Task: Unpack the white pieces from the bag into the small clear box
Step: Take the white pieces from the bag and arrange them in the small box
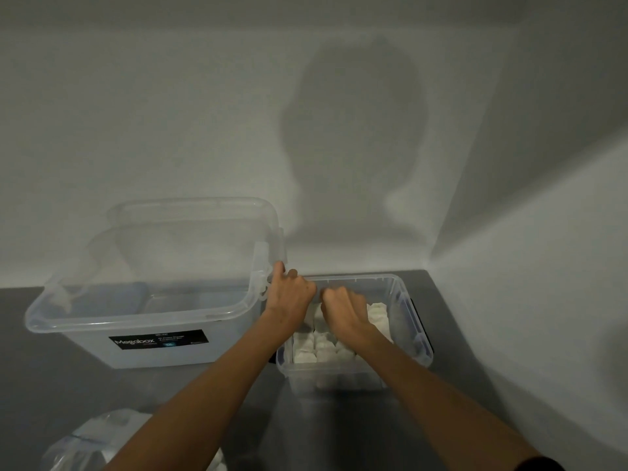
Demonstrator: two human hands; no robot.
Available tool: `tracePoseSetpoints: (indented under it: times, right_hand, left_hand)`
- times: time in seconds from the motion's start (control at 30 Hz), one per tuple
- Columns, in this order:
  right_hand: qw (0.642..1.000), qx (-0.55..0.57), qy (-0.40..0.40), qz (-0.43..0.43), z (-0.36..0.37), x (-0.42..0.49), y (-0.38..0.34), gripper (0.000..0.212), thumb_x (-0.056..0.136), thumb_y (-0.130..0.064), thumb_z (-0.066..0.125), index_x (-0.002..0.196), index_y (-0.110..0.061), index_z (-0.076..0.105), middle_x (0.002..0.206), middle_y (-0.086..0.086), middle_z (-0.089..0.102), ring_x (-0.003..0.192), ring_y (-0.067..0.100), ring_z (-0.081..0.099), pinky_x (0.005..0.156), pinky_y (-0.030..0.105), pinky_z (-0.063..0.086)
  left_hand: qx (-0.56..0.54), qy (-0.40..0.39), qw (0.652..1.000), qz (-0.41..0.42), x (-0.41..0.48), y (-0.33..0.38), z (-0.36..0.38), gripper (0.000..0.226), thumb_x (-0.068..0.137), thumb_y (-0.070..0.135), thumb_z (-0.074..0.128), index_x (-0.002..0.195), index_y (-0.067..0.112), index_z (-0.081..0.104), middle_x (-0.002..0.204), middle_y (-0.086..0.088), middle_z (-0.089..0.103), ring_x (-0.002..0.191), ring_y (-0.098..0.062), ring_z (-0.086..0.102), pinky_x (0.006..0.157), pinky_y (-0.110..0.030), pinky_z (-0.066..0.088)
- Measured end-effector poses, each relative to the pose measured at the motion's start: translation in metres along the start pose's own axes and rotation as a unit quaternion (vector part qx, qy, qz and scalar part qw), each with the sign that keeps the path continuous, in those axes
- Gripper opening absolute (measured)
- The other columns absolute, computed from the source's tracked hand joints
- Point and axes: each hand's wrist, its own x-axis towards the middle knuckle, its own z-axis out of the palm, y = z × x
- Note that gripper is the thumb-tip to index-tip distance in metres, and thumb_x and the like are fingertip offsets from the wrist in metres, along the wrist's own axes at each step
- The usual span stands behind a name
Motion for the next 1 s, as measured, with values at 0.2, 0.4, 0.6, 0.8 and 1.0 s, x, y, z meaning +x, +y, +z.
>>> tracePoseSetpoints:
  times: [0.2, 0.4, 0.6, 0.8, 1.0]
  right_hand:
    - [1.0, -0.01, 0.004, -0.001, 0.001, 0.001, 0.002, 0.021, 0.092, -0.007, 0.054, 0.112, -0.008, 0.062, 0.11, 0.013, 0.066, 0.099, 0.03, 0.064, 0.077, 0.034, 0.049]
    - [1.0, -0.006, 0.01, -0.007, 0.003, 0.0, 0.003, 0.024, 0.09, -0.006, 0.059, 0.114, -0.008, 0.06, 0.111, 0.013, 0.064, 0.098, 0.029, 0.064, 0.08, 0.036, 0.051]
    - [0.998, 0.01, 0.061, -0.014, -0.01, -0.004, 0.003, 0.022, 0.096, -0.011, 0.048, 0.114, -0.009, 0.06, 0.112, 0.012, 0.062, 0.099, 0.029, 0.062, 0.074, 0.034, 0.047]
    - [0.986, 0.056, 0.156, -0.006, -0.06, -0.021, 0.009, 0.018, 0.094, -0.019, 0.051, 0.1, -0.014, 0.066, 0.098, 0.005, 0.066, 0.084, 0.025, 0.062, 0.064, 0.028, 0.04]
    - [0.975, 0.111, 0.192, -0.002, -0.109, -0.05, -0.003, 0.018, 0.092, -0.023, 0.053, 0.1, -0.021, 0.069, 0.096, -0.002, 0.07, 0.087, 0.02, 0.064, 0.073, 0.034, 0.053]
  left_hand:
    - [0.015, -0.003, 1.0, 0.009, -0.001, 0.002, -0.001, 0.022, 0.085, 0.032, 0.066, 0.103, 0.02, 0.061, 0.097, 0.0, 0.067, 0.102, -0.02, 0.055, 0.098, -0.04, 0.03]
    - [-0.03, 0.018, 0.999, 0.007, -0.007, -0.001, 0.002, 0.02, 0.086, 0.028, 0.065, 0.102, 0.017, 0.061, 0.101, -0.003, 0.068, 0.099, -0.022, 0.058, 0.095, -0.04, 0.033]
    - [-0.081, 0.067, 0.994, 0.011, -0.015, -0.01, -0.005, 0.023, 0.084, 0.027, 0.063, 0.105, 0.018, 0.06, 0.106, -0.001, 0.065, 0.1, -0.021, 0.059, 0.094, -0.038, 0.03]
    - [-0.174, 0.134, 0.976, 0.003, -0.031, -0.029, -0.024, 0.023, 0.093, 0.028, 0.05, 0.113, 0.023, 0.061, 0.11, 0.004, 0.066, 0.1, -0.018, 0.061, 0.093, -0.036, 0.03]
    - [-0.322, 0.118, 0.939, 0.037, -0.069, -0.065, -0.053, 0.025, 0.092, 0.033, 0.055, 0.114, 0.026, 0.061, 0.112, 0.008, 0.067, 0.1, -0.013, 0.062, 0.096, -0.037, 0.042]
